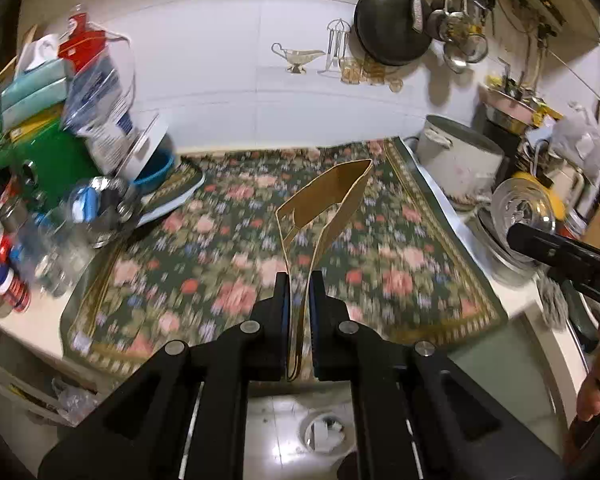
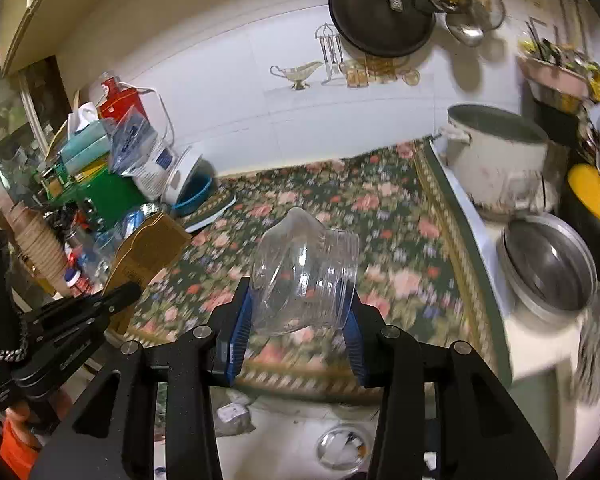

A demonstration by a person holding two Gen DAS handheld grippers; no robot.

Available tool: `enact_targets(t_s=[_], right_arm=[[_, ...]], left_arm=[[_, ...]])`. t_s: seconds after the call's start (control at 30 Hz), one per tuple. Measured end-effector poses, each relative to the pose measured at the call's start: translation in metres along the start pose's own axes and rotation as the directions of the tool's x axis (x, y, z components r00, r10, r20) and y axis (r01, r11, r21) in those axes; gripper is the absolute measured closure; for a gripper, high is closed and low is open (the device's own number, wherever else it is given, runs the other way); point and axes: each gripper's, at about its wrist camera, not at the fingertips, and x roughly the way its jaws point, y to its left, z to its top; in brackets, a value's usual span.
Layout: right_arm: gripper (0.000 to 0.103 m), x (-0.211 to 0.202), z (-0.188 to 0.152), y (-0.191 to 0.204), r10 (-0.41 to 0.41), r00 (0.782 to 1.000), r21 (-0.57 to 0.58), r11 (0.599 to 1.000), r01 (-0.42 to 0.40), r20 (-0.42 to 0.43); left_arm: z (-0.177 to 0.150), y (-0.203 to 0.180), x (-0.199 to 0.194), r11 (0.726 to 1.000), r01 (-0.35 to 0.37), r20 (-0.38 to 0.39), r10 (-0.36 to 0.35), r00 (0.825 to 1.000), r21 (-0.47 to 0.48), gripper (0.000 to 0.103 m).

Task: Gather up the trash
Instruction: 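Lift the cardboard and plastic cup and carry them toward the floor bin, then lower the cardboard and cup over the bin and open both tools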

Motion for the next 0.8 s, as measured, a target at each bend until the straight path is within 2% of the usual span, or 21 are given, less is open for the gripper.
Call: enact_targets(t_s=[0.2, 0.37, 0.57, 0.73, 0.8], right_arm=[[0.065, -0.030, -0.043, 0.033, -0.019, 1.000, 0.037, 0.999, 0.020, -0.022], [0.065, -0.044, -0.067, 0.043, -0.042, 0.997, 0.040, 0.998, 0.045, -0.068], [0.065, -0.038, -0.101, 0.028, -0.064, 0.989, 0.041, 0.997, 0.070, -0.134], [0.065, -0.014, -0.140, 0.001, -0.070, 0.976, 0.041, 0.996, 0.080, -0.205], [0.065, 0.000, -0.158, -0.014, -0.080, 0.967, 0.032, 0.995, 0.090, -0.241]], left_arm=[[-0.042, 0.012, -0.049, 0.999, 0.019, -0.022, -0.018, 1.000, 0.036, 0.096], [-0.065, 0.008, -0.065, 0.999, 0.041, -0.065, -0.039, 0.997, 0.035, 0.095], [-0.102, -0.008, -0.050, 0.998, 0.067, -0.133, -0.065, 0.989, 0.013, 0.095], [-0.143, -0.028, -0.011, 0.998, 0.055, -0.222, -0.055, 0.974, -0.008, 0.095], [-0.166, -0.037, 0.013, 0.998, 0.053, -0.266, -0.057, 0.962, -0.024, 0.095]])
